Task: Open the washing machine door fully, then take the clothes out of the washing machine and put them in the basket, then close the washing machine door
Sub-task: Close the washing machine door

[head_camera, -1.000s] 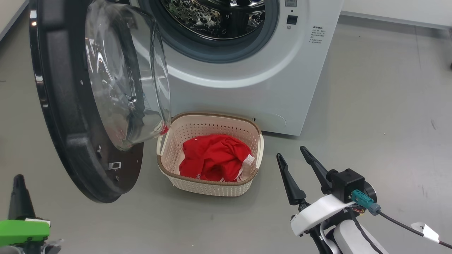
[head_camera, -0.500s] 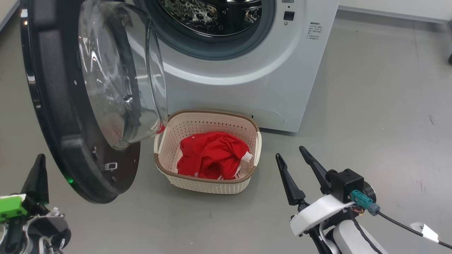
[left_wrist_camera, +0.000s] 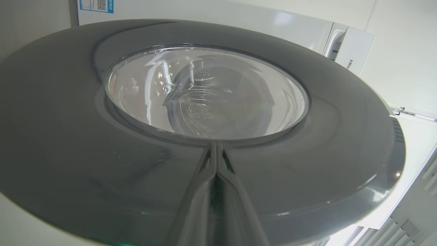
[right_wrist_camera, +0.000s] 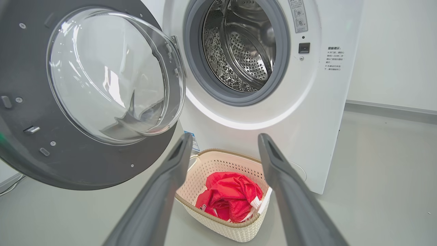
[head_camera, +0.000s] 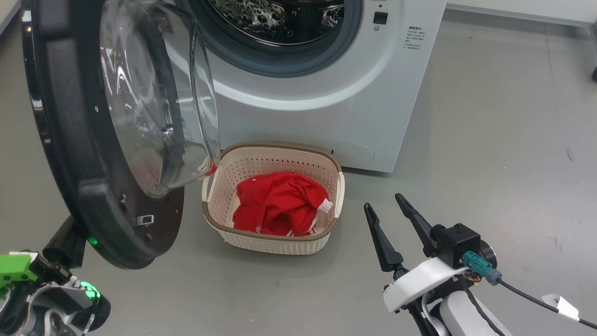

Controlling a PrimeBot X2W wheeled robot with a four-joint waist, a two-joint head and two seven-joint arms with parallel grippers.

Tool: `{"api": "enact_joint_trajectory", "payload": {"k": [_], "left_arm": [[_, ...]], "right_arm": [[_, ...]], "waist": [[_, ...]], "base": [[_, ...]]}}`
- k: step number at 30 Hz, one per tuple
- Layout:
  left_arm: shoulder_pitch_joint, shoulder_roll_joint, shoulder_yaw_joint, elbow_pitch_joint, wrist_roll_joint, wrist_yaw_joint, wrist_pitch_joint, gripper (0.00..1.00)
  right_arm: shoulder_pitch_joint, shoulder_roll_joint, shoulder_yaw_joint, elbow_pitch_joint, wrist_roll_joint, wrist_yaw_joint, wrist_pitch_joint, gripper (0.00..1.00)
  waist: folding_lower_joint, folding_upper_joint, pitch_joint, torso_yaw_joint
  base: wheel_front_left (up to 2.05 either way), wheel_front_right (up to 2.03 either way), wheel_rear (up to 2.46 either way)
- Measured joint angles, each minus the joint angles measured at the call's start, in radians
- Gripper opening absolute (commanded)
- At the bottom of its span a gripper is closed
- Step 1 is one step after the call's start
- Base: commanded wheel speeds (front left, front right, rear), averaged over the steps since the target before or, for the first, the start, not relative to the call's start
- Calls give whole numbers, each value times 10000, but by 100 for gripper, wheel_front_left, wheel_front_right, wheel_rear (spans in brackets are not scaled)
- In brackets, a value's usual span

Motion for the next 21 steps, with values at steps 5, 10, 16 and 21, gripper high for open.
{"api": "enact_joint_trajectory", "payload": {"k": [5,10,16,21], "left_arm": [[13,54,-186,-240,-249,82,462,0],[49,82,-303,-376,-495,98,805,0],[241,109,-238,-600,-669,100,901,0],[359,115,-301,-780,-986,186,984,0]], "right_arm": [[-3,0,23,2,0,0,0,100],[-7,0,84,10,-2,0,0,100],[-39,4,303,77,-2,0,0,100],[-57,2,353,82,-2,0,0,100]], "waist": [[0,0,18,-23],[0,0,30,-84],[0,0,22,-298],[0,0,35,-564]], "base": [[0,0,0],[0,0,0],[0,0,0],[0,0,0]]}}
